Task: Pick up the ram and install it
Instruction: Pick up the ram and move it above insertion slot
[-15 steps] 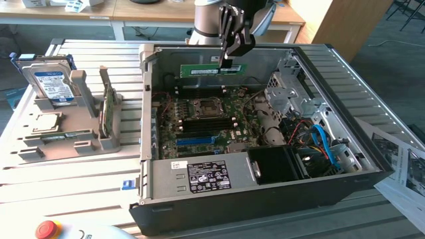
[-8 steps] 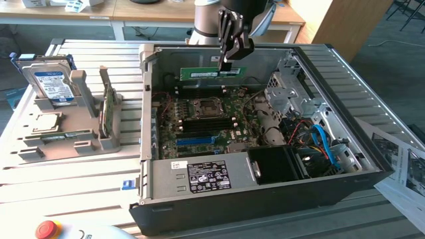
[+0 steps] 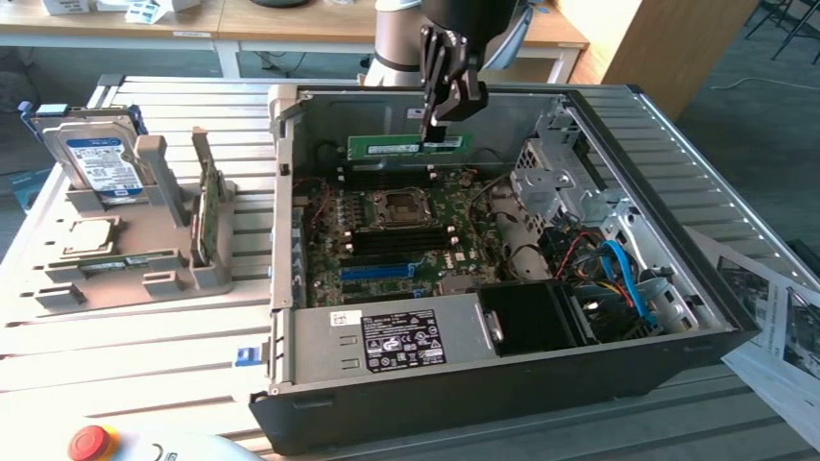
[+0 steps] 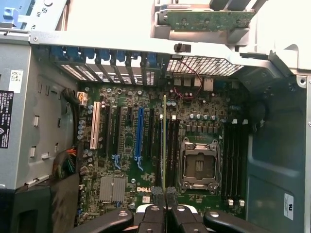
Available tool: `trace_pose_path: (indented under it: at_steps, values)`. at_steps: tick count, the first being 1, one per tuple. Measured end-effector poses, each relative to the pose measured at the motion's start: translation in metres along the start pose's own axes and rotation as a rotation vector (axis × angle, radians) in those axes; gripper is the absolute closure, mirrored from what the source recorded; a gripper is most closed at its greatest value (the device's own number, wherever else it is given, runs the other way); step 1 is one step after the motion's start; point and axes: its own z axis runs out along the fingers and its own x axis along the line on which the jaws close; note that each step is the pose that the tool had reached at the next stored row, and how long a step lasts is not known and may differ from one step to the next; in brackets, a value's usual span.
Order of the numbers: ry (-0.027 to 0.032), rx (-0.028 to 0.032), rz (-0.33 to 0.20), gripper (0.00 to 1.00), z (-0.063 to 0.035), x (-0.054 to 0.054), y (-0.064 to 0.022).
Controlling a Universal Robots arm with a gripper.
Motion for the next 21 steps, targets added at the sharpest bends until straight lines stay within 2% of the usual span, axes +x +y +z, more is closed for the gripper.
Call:
trace_pose_path:
  at_steps: [21]
  values:
    - [0.0000, 0.0001, 0.000, 0.88, 0.0156, 0.000, -0.0010]
